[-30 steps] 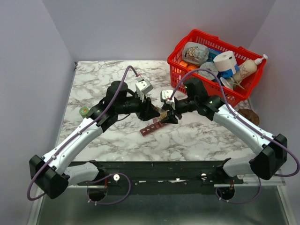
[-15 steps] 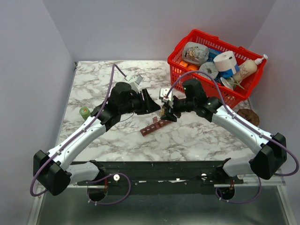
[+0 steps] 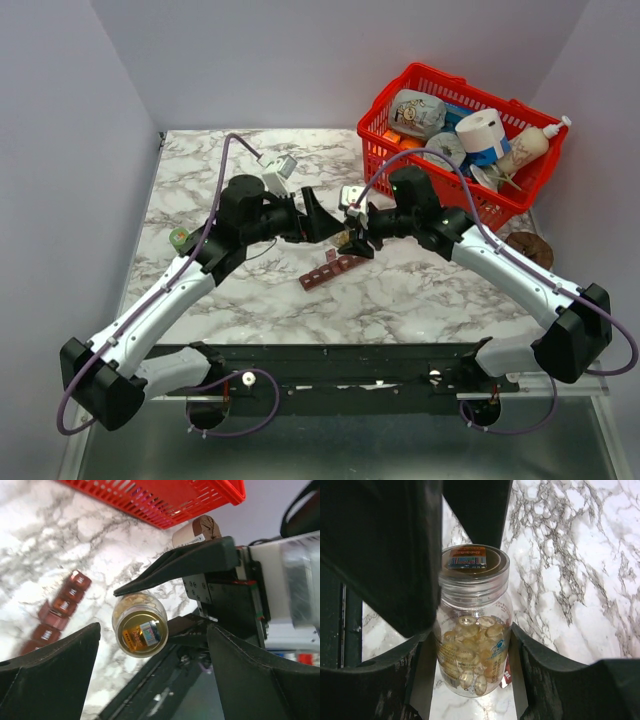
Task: Sort the pills into containers
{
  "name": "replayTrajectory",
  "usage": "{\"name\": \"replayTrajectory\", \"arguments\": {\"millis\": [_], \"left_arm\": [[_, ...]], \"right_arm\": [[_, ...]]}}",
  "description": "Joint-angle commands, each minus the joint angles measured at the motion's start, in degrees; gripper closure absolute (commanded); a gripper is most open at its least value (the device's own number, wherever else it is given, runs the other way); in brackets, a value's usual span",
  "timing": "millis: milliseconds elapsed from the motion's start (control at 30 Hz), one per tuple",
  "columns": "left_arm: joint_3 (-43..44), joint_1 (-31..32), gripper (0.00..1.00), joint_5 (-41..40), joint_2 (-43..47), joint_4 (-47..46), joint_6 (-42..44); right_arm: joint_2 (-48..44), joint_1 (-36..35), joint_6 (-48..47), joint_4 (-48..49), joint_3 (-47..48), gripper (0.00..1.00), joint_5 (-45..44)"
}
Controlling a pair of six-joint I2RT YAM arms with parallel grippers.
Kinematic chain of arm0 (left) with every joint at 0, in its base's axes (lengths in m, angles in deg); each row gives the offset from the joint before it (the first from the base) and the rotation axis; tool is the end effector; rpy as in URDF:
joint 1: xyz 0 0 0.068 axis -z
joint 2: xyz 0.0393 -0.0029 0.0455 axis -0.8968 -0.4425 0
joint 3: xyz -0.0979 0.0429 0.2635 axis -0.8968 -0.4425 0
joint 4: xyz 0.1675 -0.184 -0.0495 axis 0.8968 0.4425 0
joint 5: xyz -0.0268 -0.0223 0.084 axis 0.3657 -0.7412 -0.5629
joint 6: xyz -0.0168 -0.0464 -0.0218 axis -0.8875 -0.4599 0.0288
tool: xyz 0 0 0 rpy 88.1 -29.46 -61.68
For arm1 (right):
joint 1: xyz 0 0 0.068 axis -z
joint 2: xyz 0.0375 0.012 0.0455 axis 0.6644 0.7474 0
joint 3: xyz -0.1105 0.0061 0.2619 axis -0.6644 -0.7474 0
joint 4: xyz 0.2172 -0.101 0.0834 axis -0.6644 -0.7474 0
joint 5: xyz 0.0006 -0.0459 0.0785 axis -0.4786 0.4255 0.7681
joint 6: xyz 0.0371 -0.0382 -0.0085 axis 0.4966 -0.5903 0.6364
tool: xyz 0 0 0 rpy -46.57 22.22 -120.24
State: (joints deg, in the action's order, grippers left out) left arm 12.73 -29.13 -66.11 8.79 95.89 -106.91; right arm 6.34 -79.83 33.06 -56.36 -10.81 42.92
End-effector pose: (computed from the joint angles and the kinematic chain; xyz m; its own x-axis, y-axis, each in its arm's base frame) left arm 0.1908 -0.1478 0.3689 -0.7512 -0.2529 -0.6097 0.4165 0.5350 -0.7351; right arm 0.2164 0.1972 0.3385 0.1150 -0.4647 -0.8779 -0.9808 0.0869 -0.1745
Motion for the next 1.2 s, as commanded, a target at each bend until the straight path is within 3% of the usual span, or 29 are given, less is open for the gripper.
{"name": "replayTrajectory", "arguments": {"millis": [0,300,400,533,1033,1133,1167], "left_arm": [[-2.23,-1.03,0.01,2.81,5.68,-1.21,18.59],[-17.00,-1.04,0.01,21.96,19.48,-6.83,58.22],[-17.63,-0.86,0.01,25.03,19.76,-7.46,64.91],[-15.34,-0.77,0.01,27.50,16.95,-6.31,69.34],[-9.10,2.21,0.09,29.26,10.27,-2.09,71.54],[-7.52,3.09,0.13,28.65,8.69,-0.42,72.60],[-6.65,3.27,0.19,28.30,8.25,0.36,72.86]], "right_arm": [[-1.48,0.31,0.02,1.11,-0.80,0.85,6.42],[-1.23,0.49,-10.52,-9.96,0.51,0.85,21.80],[0.88,0.32,-14.48,-16.46,3.32,0.85,25.24],[2.99,0.40,-14.93,-18.41,4.65,0.85,26.31],[4.40,-0.13,-14.31,-18.15,5.09,0.85,25.87],[4.31,-0.21,-14.14,-18.06,4.91,0.85,25.78],[4.23,-0.30,-14.14,-17.97,4.83,0.85,25.78]]}}
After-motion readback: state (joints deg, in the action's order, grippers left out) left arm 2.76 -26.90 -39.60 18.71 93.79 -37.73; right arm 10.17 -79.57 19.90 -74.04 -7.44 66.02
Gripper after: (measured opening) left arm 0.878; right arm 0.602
